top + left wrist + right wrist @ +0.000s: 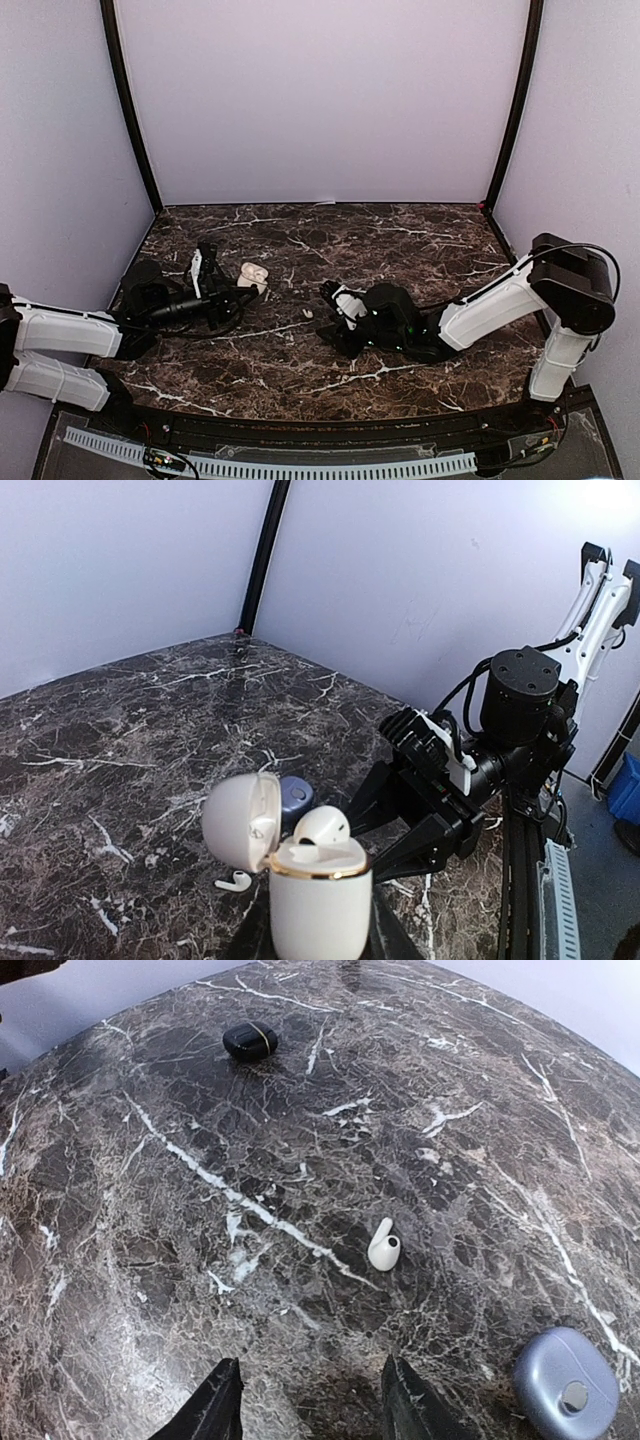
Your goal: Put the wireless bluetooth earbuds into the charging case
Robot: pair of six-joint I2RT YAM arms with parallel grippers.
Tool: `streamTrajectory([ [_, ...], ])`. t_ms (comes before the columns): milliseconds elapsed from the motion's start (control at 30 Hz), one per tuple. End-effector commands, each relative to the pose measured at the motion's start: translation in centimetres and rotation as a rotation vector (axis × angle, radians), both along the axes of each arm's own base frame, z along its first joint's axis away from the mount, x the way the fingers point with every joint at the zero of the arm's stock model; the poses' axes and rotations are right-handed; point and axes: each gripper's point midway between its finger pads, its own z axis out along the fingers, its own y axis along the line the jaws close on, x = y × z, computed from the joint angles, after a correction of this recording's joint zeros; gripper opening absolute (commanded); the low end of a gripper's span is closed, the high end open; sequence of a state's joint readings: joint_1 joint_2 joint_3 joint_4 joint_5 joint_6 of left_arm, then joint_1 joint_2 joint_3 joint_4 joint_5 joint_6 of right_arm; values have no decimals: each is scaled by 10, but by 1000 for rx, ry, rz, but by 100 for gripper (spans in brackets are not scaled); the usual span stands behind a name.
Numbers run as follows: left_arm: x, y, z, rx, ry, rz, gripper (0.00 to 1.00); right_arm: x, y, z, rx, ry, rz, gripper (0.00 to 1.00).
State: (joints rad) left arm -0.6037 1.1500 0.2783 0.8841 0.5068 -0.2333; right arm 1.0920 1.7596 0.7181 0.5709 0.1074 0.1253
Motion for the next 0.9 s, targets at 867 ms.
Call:
streamTrajectory([
  [867, 22, 19, -12, 34, -31, 54, 0, 34, 20, -48, -46, -119, -39, 41],
])
